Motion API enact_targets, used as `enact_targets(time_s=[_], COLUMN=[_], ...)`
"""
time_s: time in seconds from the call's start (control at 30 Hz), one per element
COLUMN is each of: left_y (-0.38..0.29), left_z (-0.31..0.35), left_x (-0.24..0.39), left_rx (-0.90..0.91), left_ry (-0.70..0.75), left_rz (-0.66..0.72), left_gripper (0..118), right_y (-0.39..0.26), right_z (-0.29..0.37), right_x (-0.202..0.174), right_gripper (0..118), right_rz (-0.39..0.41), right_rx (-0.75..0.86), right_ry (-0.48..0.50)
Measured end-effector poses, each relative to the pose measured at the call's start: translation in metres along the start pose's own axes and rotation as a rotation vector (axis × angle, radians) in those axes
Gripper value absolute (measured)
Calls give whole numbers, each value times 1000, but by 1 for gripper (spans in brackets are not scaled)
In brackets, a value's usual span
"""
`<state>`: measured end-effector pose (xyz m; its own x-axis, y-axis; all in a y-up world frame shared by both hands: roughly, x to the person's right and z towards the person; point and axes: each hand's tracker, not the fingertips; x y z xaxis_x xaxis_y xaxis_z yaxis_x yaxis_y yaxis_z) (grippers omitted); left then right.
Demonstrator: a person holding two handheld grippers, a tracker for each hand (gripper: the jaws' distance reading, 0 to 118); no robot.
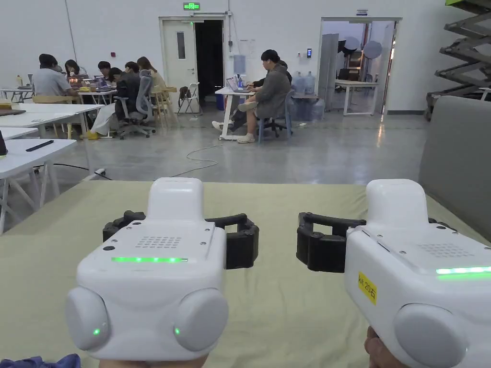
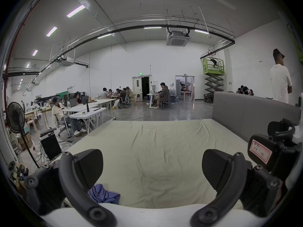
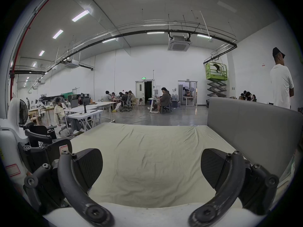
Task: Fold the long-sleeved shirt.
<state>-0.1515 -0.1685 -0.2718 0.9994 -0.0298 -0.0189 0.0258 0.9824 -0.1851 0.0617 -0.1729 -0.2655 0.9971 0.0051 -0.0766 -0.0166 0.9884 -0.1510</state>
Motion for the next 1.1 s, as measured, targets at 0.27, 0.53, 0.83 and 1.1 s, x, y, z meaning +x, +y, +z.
enact_targets(time_s=[0.27,0.53,0.83,1.1], left_y=[1,2,2,4], left_z=[0,1,0,0], left_x=[-1,1,0,-1], left_rx=[-8,-2,-5,-1], left_ry=[-11,-22,-25,-10], left_rz=[5,-4,1,-9], left_gripper=[118,118,118,118], right_y=[1,-1,1,2], right_z=[0,0,1,1], right_x=[2,3,3,1], right_gripper=[118,118,118,118], right_rz=[-12,-18,-6,1], right_rx=[-2,-6,5,5], right_ry=[2,4,5,0])
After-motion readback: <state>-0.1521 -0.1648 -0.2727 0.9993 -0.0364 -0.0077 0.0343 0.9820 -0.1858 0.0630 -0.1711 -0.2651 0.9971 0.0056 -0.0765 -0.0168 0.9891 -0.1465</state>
